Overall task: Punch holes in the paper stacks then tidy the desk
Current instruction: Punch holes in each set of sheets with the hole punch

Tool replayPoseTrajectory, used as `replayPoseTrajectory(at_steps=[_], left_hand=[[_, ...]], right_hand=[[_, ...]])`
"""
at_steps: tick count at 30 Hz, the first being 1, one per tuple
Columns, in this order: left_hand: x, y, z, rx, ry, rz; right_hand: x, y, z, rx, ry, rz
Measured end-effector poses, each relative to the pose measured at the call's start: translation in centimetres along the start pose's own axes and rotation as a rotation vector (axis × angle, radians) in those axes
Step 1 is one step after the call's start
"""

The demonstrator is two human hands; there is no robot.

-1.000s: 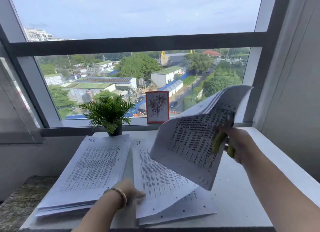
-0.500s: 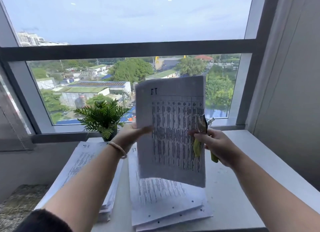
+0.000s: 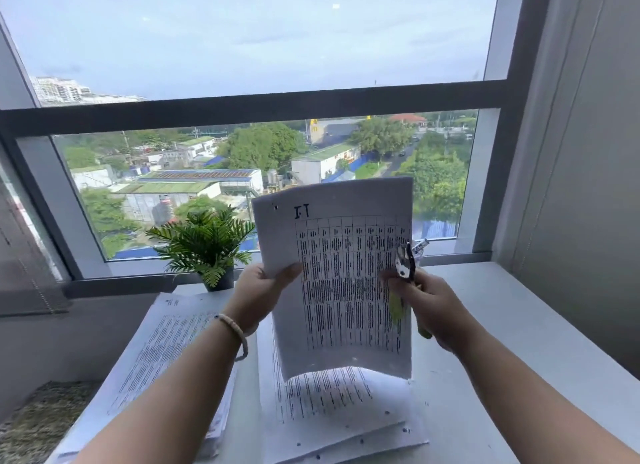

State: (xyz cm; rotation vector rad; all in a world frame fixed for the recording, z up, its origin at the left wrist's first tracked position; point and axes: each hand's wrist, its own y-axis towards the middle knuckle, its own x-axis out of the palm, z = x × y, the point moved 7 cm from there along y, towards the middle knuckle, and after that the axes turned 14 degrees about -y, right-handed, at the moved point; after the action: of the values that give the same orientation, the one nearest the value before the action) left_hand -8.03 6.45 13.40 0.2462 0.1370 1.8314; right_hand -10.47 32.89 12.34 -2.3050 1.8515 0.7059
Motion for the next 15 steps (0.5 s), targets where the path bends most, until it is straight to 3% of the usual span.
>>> replayPoseTrajectory(at_steps=[2,4,7,8,11,13,15], left_hand=[[0.2,0.7,2.4,0.111,0.045,-0.034],[0.7,0.9,6.7,0.353,0.207,-0.041],[3.7,-0.3,14.1,0.845,0.777,-0.021],[5.4,-0.5,15.7,0.906,0.982,-0.024],[10.2,0.4,16.9,0.708,1.354,-0.238],[12.0,1.2,16.3,0.433,1.298,-0.406],[13.2,1.5,16.1,0.324,1.245,-0.467]], right_hand=[[-0.8,0.1,-0.9,-0.017,0.038,-0.005],[-1.6,0.0,-1.7,-0.035,0.030,-0.023],[-1.8,-0.3,-2.0,-0.069,0.017,-0.056],[-1.6,-0.6,-2.1,-0.080,0.017,-0.078],[-0.8,-1.1,-1.7,-0.063,0.002,-0.127],[-0.3,-1.6,-1.3,-0.049,0.019,-0.149],[0.3,-2.0,-0.9,-0.030,0.079,-0.184]])
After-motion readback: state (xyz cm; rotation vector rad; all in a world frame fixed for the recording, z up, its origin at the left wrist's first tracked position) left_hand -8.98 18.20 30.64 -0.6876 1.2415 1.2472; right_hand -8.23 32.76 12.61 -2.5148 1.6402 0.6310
